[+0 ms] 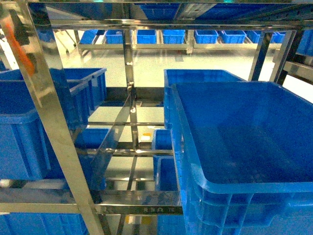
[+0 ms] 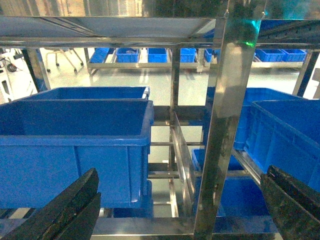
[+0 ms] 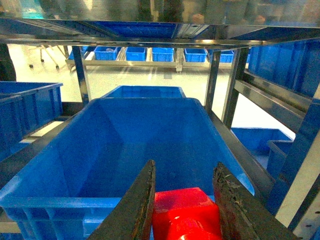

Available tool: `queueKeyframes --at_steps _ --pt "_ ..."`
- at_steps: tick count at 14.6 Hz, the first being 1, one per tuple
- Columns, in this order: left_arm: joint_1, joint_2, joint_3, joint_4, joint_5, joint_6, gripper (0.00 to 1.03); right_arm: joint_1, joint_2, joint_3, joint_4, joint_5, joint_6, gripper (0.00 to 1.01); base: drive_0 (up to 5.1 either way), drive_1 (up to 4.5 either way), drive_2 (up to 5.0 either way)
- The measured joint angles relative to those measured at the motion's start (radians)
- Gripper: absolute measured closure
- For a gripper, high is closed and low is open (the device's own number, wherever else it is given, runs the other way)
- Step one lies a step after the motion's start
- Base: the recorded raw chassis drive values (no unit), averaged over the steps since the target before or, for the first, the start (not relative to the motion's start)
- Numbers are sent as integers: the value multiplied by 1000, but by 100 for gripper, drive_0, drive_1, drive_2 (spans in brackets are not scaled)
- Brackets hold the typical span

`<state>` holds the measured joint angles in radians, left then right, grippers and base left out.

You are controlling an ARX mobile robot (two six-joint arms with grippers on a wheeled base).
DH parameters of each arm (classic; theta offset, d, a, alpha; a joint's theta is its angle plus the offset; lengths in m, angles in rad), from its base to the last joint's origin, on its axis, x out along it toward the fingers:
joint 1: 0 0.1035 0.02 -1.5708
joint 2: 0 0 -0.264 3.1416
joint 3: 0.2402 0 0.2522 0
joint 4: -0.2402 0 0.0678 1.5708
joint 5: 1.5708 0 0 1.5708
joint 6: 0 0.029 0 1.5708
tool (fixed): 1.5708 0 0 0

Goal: Pick red block from blue box to shelf

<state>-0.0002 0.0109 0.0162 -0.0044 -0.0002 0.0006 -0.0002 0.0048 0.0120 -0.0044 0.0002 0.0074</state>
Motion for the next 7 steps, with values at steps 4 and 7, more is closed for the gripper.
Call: queueKeyframes --at_steps 4,7 --pt "0 0 0 0 0 0 5 0 0 0 0 0 0 73 -2 401 -405" --pt "0 0 0 0 0 0 5 0 0 0 0 0 0 73 -2 401 -405"
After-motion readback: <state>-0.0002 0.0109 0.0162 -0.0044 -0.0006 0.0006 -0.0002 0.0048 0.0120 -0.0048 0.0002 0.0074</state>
